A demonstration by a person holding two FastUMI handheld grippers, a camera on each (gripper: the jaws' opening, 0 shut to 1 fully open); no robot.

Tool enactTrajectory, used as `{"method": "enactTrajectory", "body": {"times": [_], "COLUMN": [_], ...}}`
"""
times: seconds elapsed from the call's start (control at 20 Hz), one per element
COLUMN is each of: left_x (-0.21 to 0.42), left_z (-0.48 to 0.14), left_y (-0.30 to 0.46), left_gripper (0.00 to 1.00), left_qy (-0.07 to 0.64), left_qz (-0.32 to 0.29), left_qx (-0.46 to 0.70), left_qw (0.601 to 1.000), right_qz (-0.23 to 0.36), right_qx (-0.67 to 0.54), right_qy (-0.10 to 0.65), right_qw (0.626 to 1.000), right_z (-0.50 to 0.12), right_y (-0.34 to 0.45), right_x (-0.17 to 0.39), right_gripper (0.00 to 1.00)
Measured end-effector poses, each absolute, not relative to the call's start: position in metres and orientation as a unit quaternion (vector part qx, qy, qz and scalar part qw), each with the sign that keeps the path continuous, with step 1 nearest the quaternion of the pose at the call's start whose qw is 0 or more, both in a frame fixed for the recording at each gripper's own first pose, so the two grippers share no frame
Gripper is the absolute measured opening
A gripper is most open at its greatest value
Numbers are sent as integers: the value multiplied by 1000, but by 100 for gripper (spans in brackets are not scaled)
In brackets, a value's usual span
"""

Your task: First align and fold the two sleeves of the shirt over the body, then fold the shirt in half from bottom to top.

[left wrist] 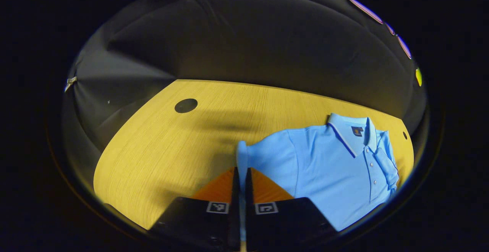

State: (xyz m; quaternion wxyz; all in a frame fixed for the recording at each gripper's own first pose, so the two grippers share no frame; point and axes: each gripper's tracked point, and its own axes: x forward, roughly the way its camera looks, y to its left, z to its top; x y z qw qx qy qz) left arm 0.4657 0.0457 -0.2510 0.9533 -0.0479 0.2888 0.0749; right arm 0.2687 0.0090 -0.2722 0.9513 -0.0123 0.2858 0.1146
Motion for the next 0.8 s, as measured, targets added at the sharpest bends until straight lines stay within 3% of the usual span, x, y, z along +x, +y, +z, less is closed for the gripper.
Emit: {"method": "enactTrajectory", "body": {"times": [0.05,0.3,0.45,0.65,0.7,0.8], "left_x": [466,465,468,470,471,472], "left_z": [-250,-224,-195,-168,-164,-162], "left_y": [45,31,-7,-86,-99,-135], "left_gripper": [7,6,6,6,2,6], "left_qy": [289,275,250,225,220,206], "left_qz": [76,88,61,2,-6,-22], "left_qx": [-44,-2,42,10,9,1], "left_qw": [953,957,965,974,975,978], "right_qz": [114,108,108,107,107,97], "right_qx": [-10,-4,1,-4,-4,5], "right_qy": [288,292,287,272,269,267], "right_qw": [951,950,952,956,957,959], "right_z": [-273,-280,-276,-267,-266,-268], "right_y": [6,-3,-5,-8,-9,-16], "right_x": [269,270,268,261,258,249], "right_gripper": [98,98,97,97,97,97]}}
